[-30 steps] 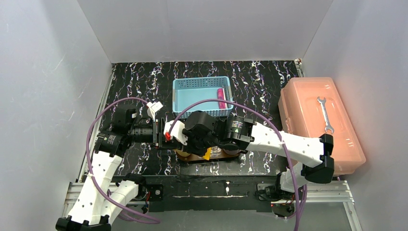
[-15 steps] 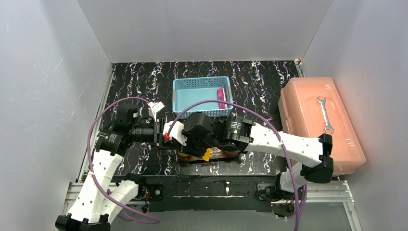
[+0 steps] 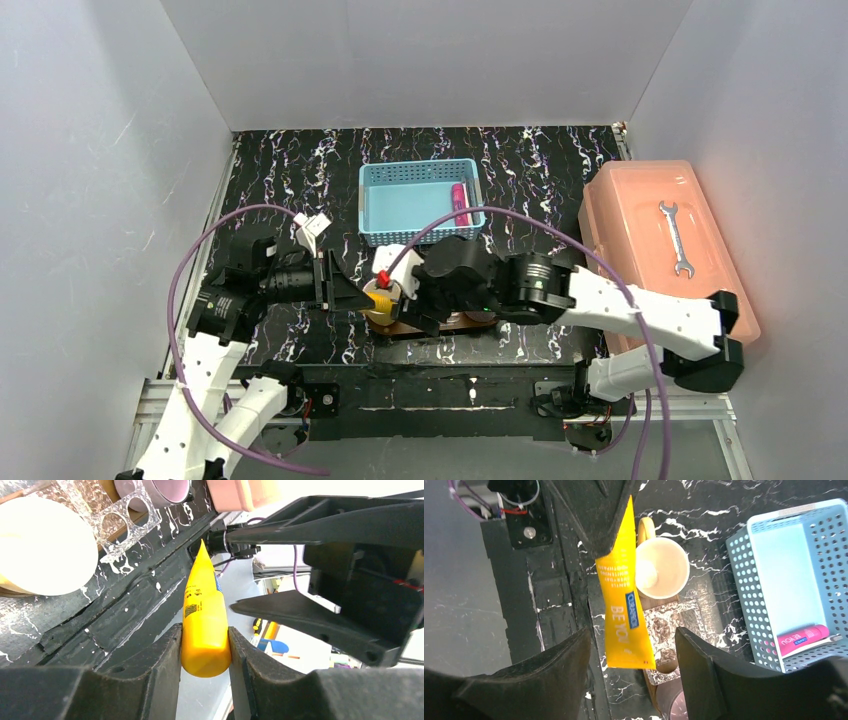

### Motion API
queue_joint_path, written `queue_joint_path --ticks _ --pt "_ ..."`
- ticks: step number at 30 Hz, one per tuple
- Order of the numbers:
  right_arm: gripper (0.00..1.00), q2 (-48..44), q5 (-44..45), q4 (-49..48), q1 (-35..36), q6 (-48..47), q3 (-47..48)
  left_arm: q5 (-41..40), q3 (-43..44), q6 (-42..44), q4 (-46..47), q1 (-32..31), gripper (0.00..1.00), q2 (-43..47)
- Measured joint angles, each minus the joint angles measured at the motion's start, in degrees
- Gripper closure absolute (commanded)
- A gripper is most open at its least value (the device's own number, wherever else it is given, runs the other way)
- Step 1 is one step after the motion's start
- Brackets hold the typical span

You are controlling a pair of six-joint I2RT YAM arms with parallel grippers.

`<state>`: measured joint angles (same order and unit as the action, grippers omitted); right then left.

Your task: Prepare toiletry sets of a toothbrush and toothpaste on the tray

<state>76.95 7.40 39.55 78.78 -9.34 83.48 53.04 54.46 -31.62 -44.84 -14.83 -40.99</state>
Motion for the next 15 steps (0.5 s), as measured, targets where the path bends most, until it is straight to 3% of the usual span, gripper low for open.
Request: queue_joint_path --ticks 7,15 --pt "0.29 -7.78 4.39 -4.61 0.00 5.62 -3.78 -4.11 -0.79 -2.99 2.34 -0.04 1.00 2.47" --pt "0.29 -9.66 11.82 -9.18 -1.81 16.74 -6.86 -8.15 -0.90 -7.93 5.88 -0.02 1.00 6.64"
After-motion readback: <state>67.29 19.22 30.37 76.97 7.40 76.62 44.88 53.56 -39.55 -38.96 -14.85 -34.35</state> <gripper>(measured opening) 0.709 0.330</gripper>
